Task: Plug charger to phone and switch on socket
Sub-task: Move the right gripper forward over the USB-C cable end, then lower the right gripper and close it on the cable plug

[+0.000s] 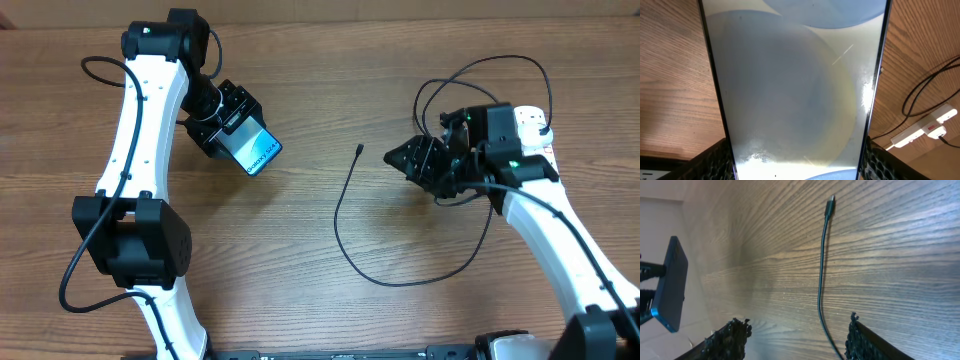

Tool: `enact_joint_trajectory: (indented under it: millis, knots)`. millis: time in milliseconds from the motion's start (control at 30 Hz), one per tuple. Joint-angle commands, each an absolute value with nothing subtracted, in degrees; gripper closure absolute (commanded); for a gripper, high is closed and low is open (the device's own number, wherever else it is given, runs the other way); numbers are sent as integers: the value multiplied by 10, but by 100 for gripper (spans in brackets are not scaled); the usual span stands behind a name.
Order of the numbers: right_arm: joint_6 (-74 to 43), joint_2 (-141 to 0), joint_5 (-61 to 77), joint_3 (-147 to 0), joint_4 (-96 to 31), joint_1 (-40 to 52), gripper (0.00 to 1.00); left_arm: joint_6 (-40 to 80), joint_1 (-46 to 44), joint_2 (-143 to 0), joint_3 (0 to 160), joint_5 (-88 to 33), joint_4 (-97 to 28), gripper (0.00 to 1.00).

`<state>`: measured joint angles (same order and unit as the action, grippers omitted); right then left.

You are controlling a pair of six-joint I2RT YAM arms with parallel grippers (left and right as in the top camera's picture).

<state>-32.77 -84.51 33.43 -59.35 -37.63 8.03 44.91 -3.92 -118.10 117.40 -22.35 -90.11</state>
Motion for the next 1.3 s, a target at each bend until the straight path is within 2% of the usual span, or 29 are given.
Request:
enact_joint_trajectory:
  millis: [0,100,167,467,1033,1267]
  knots:
    - [-330,-870,318,-653,-394,90,34,455,-38,-1174,1187,-241,-904,56]
    - [-326,-894,290,-700,-430,93,36,455,-38,-1174,1187,-241,-907,57]
    - [-324,-909,280,-730,-458,94,42,455,-38,-1174,1187,-243,-910,58]
    - [-299,-990,249,-857,-540,94,44,455,-38,-1174,1187,-243,-919,57]
    - [-322,-1089,223,-859,-503,144,44,455,-38,-1174,1187,-244,-930,57]
    - [-330,-1089,223,-859,-501,145,44,455,-37,-1174,1187,-336,-930,56]
